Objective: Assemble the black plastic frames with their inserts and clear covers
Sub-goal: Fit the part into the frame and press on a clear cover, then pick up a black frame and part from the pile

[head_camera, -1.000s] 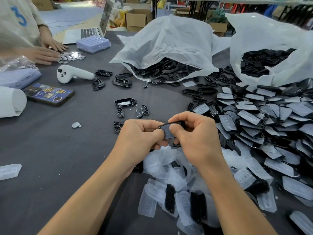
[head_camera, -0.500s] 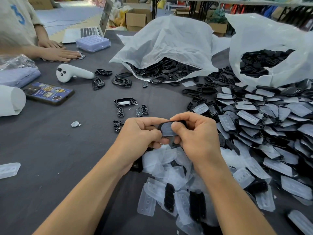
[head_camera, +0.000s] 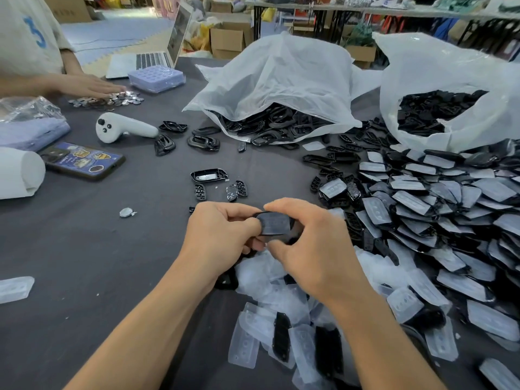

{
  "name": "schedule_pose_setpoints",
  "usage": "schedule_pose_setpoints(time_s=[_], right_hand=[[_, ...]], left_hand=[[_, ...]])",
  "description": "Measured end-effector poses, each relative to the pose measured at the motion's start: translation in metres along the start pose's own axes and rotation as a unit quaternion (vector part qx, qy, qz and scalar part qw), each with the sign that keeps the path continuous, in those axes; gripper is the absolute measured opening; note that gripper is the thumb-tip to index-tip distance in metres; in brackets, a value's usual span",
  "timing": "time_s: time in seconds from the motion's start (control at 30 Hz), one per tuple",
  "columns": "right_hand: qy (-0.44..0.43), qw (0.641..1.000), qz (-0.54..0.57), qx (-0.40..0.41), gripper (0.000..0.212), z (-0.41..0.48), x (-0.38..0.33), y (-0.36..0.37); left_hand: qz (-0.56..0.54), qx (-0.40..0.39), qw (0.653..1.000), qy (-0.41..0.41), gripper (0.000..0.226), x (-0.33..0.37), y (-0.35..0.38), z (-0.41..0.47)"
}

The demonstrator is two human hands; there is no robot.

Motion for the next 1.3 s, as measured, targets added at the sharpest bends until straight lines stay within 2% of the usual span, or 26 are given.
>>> schedule_pose_setpoints(time_s=[0.07, 0.23, 0.4, 0.53, 0.63, 0.73, 0.83, 0.9, 1.0, 1.2, 1.3], right_hand=[[-0.012, 0.999, -0.036, 0.015, 0.052, 0.000, -0.003, -0.001], [0.017, 1.000, -0.024, 0.007, 0.035, 0.007, 0.000, -0.013], [0.098, 0.983, -0.155, 0.008, 0.047, 0.033, 0.028, -0.063], [0.200, 0.930, -0.307, -0.024, 0.071, 0.047, 0.045, -0.100], [0.154, 0.946, -0.284, 0.021, 0.073, 0.053, 0.030, -0.086], [0.078, 0.963, -0.253, -0.040, 0.058, 0.066, 0.006, -0.051], [0.054, 0.968, -0.221, -0.108, 0.052, 0.087, -0.006, -0.017], [0.041, 0.971, -0.203, -0.123, 0.051, 0.100, -0.010, 0.003], [0.031, 0.976, -0.170, -0.129, 0.048, 0.117, -0.013, 0.025], [0.024, 0.981, -0.160, -0.111, 0.046, 0.145, -0.001, 0.047], [0.006, 0.982, -0.155, -0.105, 0.051, 0.146, 0.000, 0.055]], left_hand=[[0.001, -0.004, 1.000, -0.004, 0.030, 0.000, -0.001, 0.001], [0.013, -0.012, 1.000, 0.009, 0.026, -0.002, -0.002, 0.005], [0.061, 0.096, 0.992, 0.062, 0.015, -0.005, -0.016, 0.021], [0.165, 0.197, 0.961, 0.104, 0.014, 0.000, -0.028, 0.025], [0.197, 0.268, 0.936, 0.116, 0.015, 0.003, -0.033, 0.031], [0.230, 0.302, 0.918, 0.116, 0.023, 0.001, -0.036, 0.044], [0.237, 0.286, 0.918, 0.141, 0.016, 0.001, -0.045, 0.062], [0.277, 0.246, 0.916, 0.153, 0.027, 0.001, -0.056, 0.082], [0.341, 0.192, 0.908, 0.149, 0.044, 0.005, -0.069, 0.122], [0.404, 0.120, 0.894, 0.153, 0.059, 0.017, -0.072, 0.198], [0.459, 0.078, 0.875, 0.134, 0.050, 0.018, -0.070, 0.224]])
Point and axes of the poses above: each hand's wrist, its own z-axis towards the middle knuckle, its own y-axis out of the palm, x = y × z, the point moved 1 cm from there along z, towards the middle knuckle, and after that the axes turned 11 degrees about -z, right-handed, at the moved point
